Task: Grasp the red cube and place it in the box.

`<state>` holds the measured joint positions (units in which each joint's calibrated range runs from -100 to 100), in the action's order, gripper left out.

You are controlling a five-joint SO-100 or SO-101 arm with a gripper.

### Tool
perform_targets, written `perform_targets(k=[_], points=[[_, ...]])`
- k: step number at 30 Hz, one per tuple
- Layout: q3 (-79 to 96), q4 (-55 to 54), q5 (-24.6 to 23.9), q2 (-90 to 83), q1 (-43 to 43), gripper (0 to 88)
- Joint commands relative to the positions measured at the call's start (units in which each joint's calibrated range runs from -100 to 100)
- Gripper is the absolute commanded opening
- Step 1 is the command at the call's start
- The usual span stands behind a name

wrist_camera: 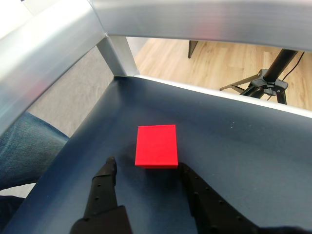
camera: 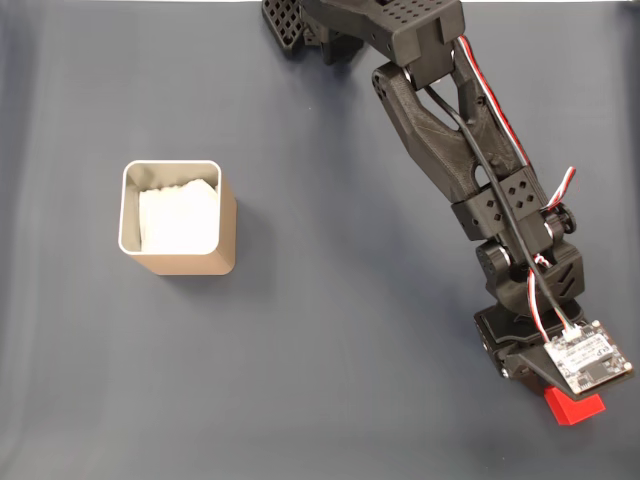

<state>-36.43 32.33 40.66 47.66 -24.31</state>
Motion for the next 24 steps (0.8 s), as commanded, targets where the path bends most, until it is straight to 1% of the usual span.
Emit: perform_targets(k=[1,9,13,19,24], points=[[-1.95,-0.2,0.2,-3.65,0.0,33.4],[-2.04,0.62,0.93,-3.65,0.14,33.4],[-2.04,1.03,0.93,-4.09,0.28,31.1],[-2.04,1.03,0.49,-4.86,0.42,23.9],[-1.67,1.93,0.54,-5.99,0.92,15.0]])
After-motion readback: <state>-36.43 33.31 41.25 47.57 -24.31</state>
